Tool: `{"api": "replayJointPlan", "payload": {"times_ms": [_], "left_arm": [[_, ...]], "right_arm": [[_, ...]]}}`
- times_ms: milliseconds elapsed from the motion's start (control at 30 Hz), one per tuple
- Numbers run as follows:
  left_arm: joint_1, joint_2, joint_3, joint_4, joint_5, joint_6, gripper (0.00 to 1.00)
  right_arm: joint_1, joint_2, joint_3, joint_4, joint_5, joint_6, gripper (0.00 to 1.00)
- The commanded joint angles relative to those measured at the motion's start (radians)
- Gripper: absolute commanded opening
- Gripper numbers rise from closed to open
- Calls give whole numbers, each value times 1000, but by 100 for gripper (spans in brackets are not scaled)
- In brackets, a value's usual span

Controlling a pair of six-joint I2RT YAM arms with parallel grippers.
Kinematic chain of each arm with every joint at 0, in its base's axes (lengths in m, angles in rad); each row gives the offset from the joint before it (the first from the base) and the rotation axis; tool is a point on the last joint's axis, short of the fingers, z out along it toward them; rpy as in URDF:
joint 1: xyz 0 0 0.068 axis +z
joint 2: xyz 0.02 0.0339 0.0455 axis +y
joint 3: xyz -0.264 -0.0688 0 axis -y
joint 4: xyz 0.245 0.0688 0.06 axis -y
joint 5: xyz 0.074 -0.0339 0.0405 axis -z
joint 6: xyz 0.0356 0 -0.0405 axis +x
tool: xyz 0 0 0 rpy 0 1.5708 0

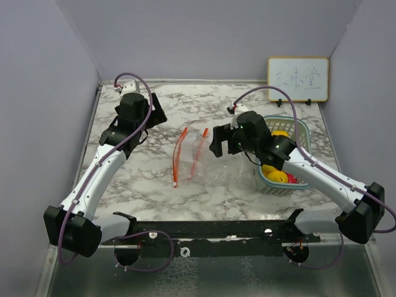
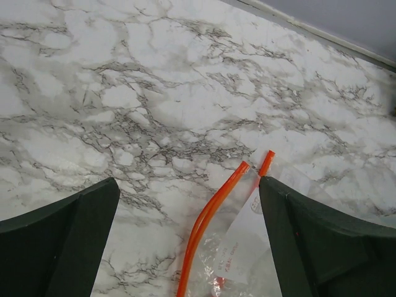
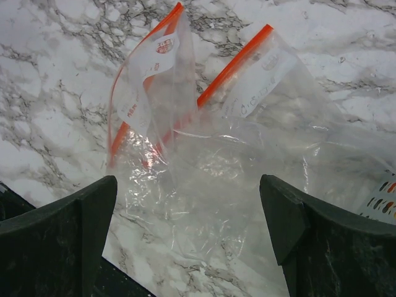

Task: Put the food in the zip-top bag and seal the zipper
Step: Pick up the zipper food storage bag at the center of the board.

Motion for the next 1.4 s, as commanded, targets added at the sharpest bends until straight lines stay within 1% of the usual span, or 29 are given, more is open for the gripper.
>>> {"api": "replayJointPlan", "payload": {"times_ms": [0,100,167,233,300,367,467,567,633,700,800,867,933,1067,1200,1367], "left_arm": [[-4,4,29,-36,-70,-35,99],[-3,-24,-22,18,-9,-23,99],[-3,-51,-74,90,58,18,99],[0,-79,-119,144,182,68,99],[5,-107,-158,190,270,98,99],[10,-123,-170,191,305,95,99],[14,-147,-183,174,311,79,99],[15,-197,-228,199,318,63,97],[15,-236,-253,190,280,50,96],[15,-265,-257,145,206,45,95],[17,-287,-233,2,-22,3,94],[17,-298,-227,-66,-161,-29,94],[18,-309,-229,-104,-247,-66,94],[17,-335,-233,-146,-336,-122,94],[19,-366,-257,-152,-375,-147,94],[19,-415,-276,-148,-397,-167,94]], "right_arm": [[7,-24,-9,-23,43,20,99],[7,-27,6,-31,49,16,99],[7,-16,23,-40,54,11,99],[8,7,45,-54,49,5,99],[13,30,63,-55,41,4,99],[29,54,83,-53,46,5,99],[77,102,126,-35,68,6,99],[120,182,193,-21,82,-7,99],[127,239,233,-17,89,-11,99],[127,291,264,-8,81,-8,99],[130,353,301,-3,83,18,99],[140,392,324,-5,96,41,99],[158,433,354,-13,106,64,99],[202,521,433,-31,135,121,99],[235,615,512,-71,184,202,99],[291,704,665,-208,361,253,99]]}}
